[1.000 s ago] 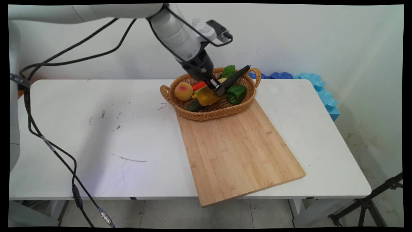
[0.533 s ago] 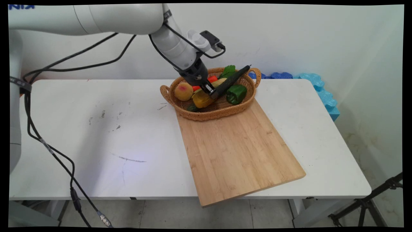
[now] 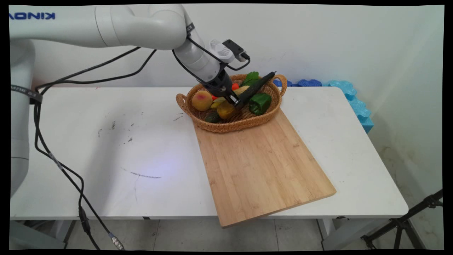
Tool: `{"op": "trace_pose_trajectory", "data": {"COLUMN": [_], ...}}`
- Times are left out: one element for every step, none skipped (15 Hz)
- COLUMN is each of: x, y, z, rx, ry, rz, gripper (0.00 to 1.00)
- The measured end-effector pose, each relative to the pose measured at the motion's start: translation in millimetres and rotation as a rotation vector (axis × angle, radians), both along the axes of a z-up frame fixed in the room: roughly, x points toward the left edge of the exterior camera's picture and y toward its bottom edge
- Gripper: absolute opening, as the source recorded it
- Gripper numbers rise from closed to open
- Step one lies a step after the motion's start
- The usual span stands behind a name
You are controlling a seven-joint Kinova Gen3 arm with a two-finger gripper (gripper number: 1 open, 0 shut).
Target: Place the picked object in the vegetable basket
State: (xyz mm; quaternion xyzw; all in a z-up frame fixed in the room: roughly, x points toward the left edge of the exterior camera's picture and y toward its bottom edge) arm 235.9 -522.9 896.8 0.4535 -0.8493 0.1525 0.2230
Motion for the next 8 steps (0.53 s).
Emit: {"op": "trace_pose_trajectory", "data": {"x": [-0.9, -2.0, -2.9, -3.7, -4.2, -5.1, -6.0, -6.9], "y": [-1.4, -2.9, -4.0, -4.7, -5.1, -5.9, -6.6, -6.9], "z": [-1.8, -3.6, -5.0, -5.9, -6.4, -6.9, -7.1, -6.8], "rx": [-0.003, -0.005, -0.008, -0.010, -0.012, -0.017, -0.021, -0.024], "ry": [0.003, 0.007, 0.011, 0.014, 0.017, 0.022, 0.027, 0.031], "rz": [0.000, 0.000, 0.001, 0.001, 0.001, 0.000, -0.001, -0.003], "gripper": [0.00, 0.00, 0.00, 1.00, 1.00, 1.00, 1.00, 1.00]}}
